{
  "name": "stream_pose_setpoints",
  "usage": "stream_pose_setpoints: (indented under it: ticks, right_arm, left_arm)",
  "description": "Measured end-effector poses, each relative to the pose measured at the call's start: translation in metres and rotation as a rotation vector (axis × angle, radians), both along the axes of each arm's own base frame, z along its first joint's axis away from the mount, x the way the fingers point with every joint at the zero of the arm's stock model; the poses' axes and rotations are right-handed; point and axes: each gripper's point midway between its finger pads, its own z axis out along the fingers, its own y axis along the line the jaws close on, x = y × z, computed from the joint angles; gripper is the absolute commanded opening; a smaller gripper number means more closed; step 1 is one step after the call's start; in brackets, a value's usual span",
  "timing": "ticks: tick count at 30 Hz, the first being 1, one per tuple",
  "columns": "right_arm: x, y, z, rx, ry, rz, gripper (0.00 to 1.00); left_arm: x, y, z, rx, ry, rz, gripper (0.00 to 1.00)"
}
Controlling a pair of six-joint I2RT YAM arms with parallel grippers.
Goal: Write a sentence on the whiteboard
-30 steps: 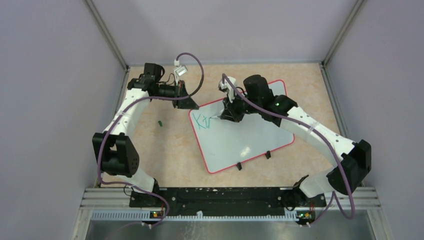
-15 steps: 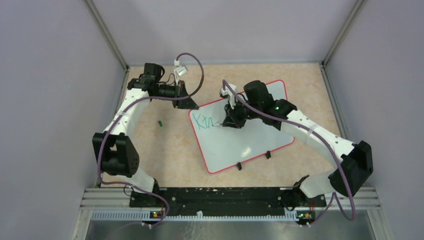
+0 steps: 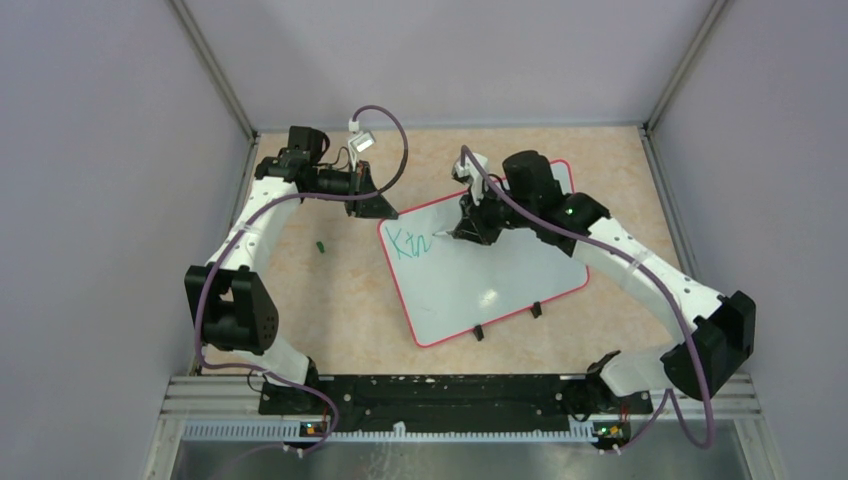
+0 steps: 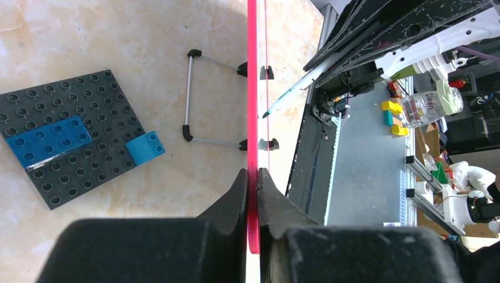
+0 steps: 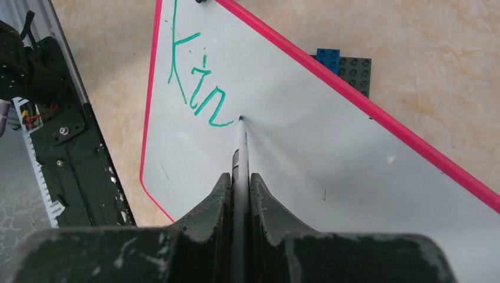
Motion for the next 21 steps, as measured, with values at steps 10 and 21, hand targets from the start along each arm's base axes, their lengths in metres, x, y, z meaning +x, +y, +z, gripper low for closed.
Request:
stream_pose_setpoints:
  ticks: [10, 21]
  right_arm:
    - [0.0034, -0.0019, 0.0022, -0.004, -0.012, -0.016, 0.00]
    - [0.0069, 0.0030, 0.0032, 0.002, -0.010, -0.009, 0.00]
  left_arm:
    - [-0.0001, 0.0000, -0.0001, 0.000, 0.000, 0.000, 0.00]
    - [0.0005, 0.0003, -0.0008, 0.004, 0.000, 0.002, 0.00]
